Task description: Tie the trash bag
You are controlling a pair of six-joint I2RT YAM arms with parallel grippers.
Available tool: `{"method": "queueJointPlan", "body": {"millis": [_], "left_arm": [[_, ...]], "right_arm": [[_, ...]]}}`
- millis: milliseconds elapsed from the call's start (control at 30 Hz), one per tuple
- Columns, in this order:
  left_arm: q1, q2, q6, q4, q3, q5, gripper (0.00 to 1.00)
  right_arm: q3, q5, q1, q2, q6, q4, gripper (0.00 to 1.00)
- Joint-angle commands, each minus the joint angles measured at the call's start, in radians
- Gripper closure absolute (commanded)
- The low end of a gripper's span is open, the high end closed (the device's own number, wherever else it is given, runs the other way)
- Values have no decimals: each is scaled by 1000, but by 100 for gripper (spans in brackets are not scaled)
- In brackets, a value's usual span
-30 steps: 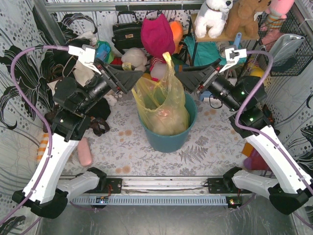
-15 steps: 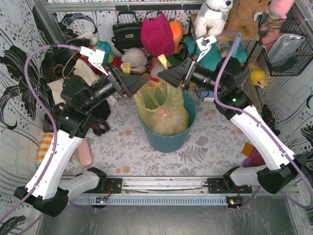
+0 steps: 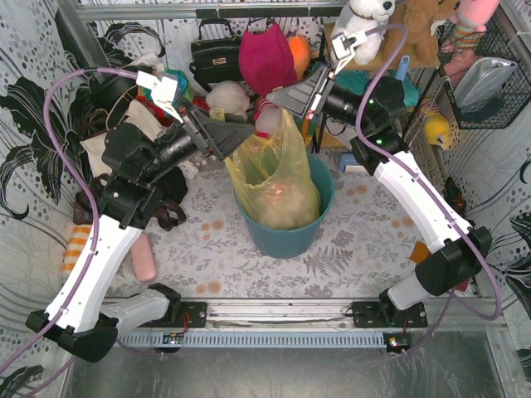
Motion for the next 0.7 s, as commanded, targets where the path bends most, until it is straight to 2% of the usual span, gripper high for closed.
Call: {"method": "queueJointPlan", "body": {"millis": [0, 67, 167, 433, 567, 667], "left_arm": [[3, 45, 49, 26, 161, -1, 34], [3, 63, 67, 20, 228, -5, 34], [4, 75, 74, 19, 255, -30, 34], [3, 32, 7, 98, 93, -5, 34], [3, 19, 27, 13, 53, -2, 35], [3, 10, 86, -85, 75, -21, 45]], "right_arm": [[163, -87, -1, -26, 122, 201, 80], [187, -66, -1, -63, 68, 154, 79], [124, 5, -1, -159, -16, 92, 77], [-254, 253, -1, -413, -154, -66, 76], [-373, 308, -2, -471, -169, -113, 79], [-389, 326, -2, -487, -188, -143, 85]]}}
